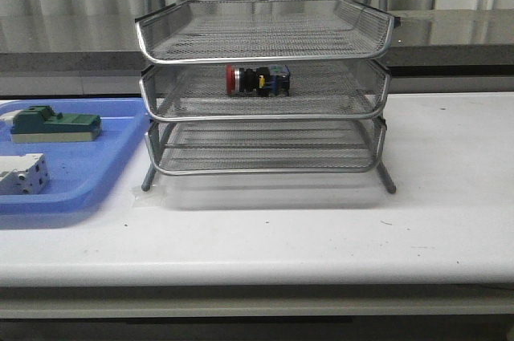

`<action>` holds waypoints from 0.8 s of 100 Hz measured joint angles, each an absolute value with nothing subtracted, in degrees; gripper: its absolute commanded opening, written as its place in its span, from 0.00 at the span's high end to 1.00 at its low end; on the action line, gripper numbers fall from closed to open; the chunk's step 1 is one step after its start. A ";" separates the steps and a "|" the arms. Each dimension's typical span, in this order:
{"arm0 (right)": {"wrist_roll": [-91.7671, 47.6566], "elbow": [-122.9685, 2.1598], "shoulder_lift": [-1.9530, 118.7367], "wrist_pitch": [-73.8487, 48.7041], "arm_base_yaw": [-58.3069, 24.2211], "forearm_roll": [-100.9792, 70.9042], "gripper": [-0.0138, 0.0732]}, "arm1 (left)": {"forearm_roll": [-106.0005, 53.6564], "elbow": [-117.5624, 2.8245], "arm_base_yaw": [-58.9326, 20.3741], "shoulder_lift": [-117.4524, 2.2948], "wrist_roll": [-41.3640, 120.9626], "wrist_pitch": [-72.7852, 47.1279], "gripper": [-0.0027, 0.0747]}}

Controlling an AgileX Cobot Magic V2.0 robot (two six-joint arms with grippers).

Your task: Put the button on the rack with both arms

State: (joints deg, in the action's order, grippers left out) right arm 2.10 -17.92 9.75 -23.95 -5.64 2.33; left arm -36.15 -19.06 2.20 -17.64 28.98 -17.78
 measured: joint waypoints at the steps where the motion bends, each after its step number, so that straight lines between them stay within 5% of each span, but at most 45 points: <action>1: 2.10 -17.27 9.58 -23.63 -5.64 2.33 0.92 | -36.15 -19.06 2.20 -17.64 28.98 -17.78 0.99; 43: 2.10 0.32 -0.47 -9.86 -5.64 2.36 0.92 | -36.15 -19.06 2.20 -17.64 28.98 -17.78 0.99; 80: 2.10 1.48 -0.47 -7.15 -5.64 2.36 0.92 | -36.15 -19.06 2.20 -17.64 28.98 -17.78 0.99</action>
State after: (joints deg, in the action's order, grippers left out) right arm 2.10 1.48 -0.47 -7.15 -5.64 2.36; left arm -36.15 -19.06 2.20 -17.64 28.98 -17.78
